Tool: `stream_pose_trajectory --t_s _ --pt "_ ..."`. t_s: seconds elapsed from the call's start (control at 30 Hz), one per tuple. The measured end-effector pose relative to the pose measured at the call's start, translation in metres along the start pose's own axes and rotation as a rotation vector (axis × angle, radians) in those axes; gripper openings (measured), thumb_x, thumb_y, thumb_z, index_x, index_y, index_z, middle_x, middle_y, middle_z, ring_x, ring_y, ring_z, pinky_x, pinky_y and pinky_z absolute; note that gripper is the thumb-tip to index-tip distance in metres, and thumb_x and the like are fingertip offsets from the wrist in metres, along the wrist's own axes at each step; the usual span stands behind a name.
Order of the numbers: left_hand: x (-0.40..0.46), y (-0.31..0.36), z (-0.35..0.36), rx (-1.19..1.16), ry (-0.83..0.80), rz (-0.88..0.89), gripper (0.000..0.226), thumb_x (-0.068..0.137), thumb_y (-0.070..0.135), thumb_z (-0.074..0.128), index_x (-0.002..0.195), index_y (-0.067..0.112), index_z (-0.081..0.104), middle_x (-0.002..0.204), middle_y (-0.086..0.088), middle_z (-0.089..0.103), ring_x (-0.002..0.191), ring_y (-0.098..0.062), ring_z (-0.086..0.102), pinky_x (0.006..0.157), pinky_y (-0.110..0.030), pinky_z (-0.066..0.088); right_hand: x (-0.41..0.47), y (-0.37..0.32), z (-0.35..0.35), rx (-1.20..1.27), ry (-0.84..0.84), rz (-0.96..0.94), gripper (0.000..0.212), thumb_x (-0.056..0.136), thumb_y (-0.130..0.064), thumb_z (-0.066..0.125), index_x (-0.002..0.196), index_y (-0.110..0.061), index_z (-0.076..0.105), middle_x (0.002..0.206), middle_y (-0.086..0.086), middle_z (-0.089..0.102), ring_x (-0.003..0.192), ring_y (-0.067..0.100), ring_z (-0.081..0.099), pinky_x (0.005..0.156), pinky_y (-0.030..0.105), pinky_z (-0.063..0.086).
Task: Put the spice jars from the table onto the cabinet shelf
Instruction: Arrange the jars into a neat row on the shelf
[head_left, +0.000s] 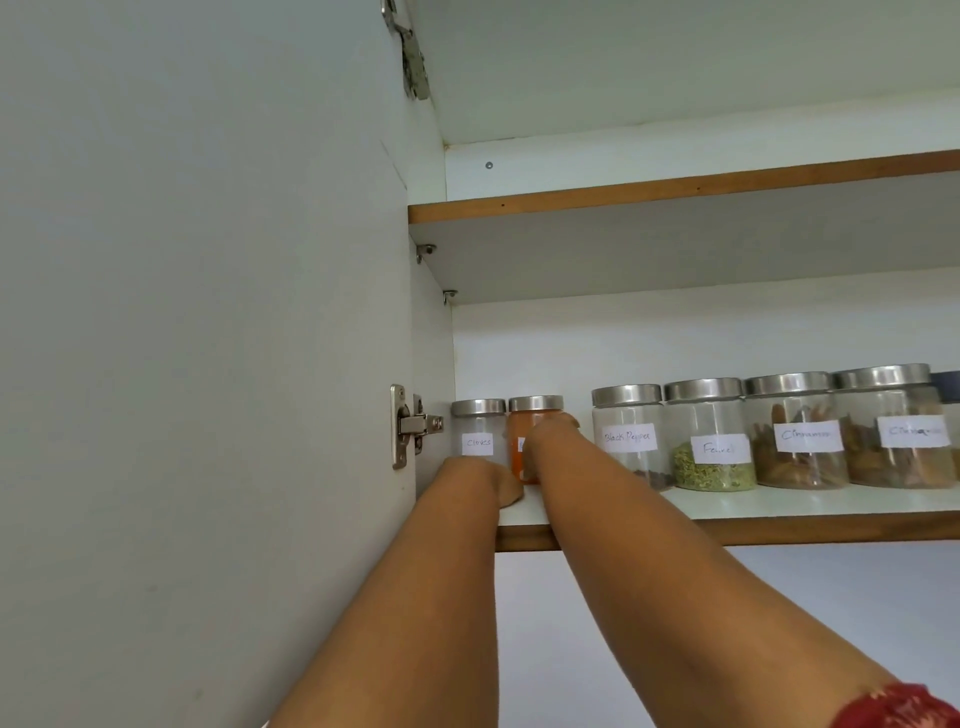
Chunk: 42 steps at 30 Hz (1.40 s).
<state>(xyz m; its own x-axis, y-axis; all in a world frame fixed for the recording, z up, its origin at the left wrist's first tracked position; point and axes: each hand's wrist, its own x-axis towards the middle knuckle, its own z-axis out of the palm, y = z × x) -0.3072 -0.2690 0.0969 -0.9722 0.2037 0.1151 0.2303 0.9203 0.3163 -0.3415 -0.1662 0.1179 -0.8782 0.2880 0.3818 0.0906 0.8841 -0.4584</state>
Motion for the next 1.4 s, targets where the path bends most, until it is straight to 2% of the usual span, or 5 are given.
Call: stream_pose_trajectory --t_s 0.07,0.6,0.8,1.17,1.4 --pt "-0.012 0.002 -0.003 0.058 -0.019 0.021 0.064 0.099 0.051 0.039 0.153 0.017 0.027 0.152 -0.012 0.036 0.136 -0.029 0.038 0.107 -0.038 0.033 -0.022 -0.007 -0.003 -0.085 -0.004 -0.046 0.054 0.095 -0.028 0.053 0.144 -0.013 0.037 0.135 0.013 0.046 0.129 0.031 0.044 0.105 0.040 0.036" --pt "-0.076 0.077 0.023 -0.053 0.108 0.036 0.076 0.089 0.066 0.044 0.146 0.015 0.040 0.146 -0.013 0.046 0.131 -0.033 0.045 0.109 -0.045 0.036 -0.151 0.095 -0.118 -0.091 0.543 -0.168 0.025 0.089 -0.029 0.065 0.105 -0.014 0.054 0.096 0.003 0.057 0.086 0.020 0.058 0.068 0.030 0.045" --pt "-0.077 0.112 0.029 -0.048 0.120 0.014 0.083 0.092 0.062 0.050 0.149 0.004 0.030 0.147 -0.013 0.043 0.132 -0.029 0.045 0.103 -0.035 0.039 -0.133 0.130 -0.129 0.089 0.326 0.163 0.072 0.077 -0.008 0.075 0.136 0.000 0.034 0.123 0.015 0.057 0.110 0.030 0.060 0.082 0.034 0.051" --pt "-0.027 0.116 0.020 -0.102 0.148 0.006 0.081 0.082 0.056 0.068 0.143 0.011 0.039 0.138 -0.010 0.052 0.125 -0.027 0.050 0.102 -0.036 0.042 -0.084 0.130 -0.101 0.168 0.203 0.241 0.057 0.093 -0.006 0.056 0.142 -0.001 0.028 0.133 0.016 0.053 0.120 0.031 0.054 0.091 0.036 0.046" --pt "-0.001 0.102 0.018 -0.216 0.163 0.103 0.086 0.084 0.052 0.068 0.149 0.012 0.030 0.148 -0.012 0.043 0.132 -0.029 0.044 0.104 -0.038 0.038 -0.059 0.118 -0.110 -0.247 -0.064 0.147 0.039 0.096 -0.009 0.053 0.133 0.000 0.050 0.118 0.014 0.052 0.098 0.019 0.047 0.098 0.026 0.040"
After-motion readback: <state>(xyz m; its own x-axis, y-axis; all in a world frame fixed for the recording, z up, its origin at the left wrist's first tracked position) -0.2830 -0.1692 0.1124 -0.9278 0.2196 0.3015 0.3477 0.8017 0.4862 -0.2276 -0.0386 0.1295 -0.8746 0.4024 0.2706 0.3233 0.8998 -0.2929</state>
